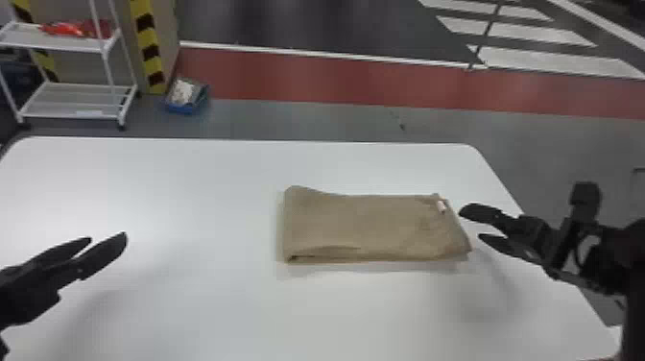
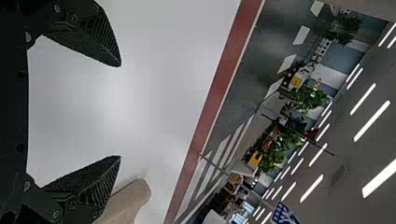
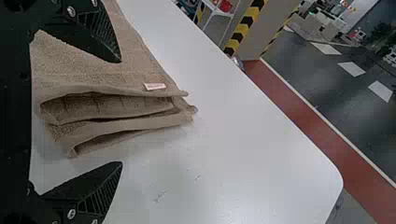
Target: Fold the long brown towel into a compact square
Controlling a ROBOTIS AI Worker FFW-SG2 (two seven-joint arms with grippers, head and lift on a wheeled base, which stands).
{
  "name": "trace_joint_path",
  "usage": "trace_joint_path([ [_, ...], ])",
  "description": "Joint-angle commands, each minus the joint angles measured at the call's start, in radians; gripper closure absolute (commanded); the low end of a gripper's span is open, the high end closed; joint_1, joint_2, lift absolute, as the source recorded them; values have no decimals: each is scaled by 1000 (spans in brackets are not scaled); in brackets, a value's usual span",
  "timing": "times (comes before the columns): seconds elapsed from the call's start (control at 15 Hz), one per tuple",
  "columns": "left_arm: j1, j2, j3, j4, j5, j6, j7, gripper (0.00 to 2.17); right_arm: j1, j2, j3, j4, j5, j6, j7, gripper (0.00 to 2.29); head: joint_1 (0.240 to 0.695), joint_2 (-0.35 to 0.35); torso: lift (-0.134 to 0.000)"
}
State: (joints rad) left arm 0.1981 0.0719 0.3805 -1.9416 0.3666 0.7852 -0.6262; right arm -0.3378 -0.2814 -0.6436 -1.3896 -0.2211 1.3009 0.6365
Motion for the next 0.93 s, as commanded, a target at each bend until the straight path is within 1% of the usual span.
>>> trace_joint_path([
  [0.0, 3, 0, 3, 1, 0, -1, -1, 208, -3, 4, 5, 12, 3, -16, 0, 97, 695, -188, -124],
  [0.07, 3, 2, 8, 1, 0, -1, -1, 208, -3, 4, 1, 11, -6, -13, 0, 97, 695, -187, -124],
  [0.2, 4, 3, 11, 0, 0, -1, -3, 208, -15, -4, 10, 12, 8, -4, 0, 97, 695, -182, -124],
  [0.33, 11, 3, 12, 0, 3, -1, -6, 208, -33, -4, 41, 21, 45, 15, 0, 97, 695, -180, -124],
  [0.47, 15, 5, 17, -3, 9, -1, -6, 208, -52, -5, 65, 34, 74, 51, 2, 144, 695, -176, -124],
  [0.73, 29, 11, 52, -14, 29, -1, -16, 208, -90, -16, 131, 38, 174, 171, 3, 191, 695, -157, -124],
  [0.87, 29, 12, 57, -14, 32, -1, -16, 208, -93, -15, 142, 41, 178, 174, 5, 228, 695, -145, -124],
])
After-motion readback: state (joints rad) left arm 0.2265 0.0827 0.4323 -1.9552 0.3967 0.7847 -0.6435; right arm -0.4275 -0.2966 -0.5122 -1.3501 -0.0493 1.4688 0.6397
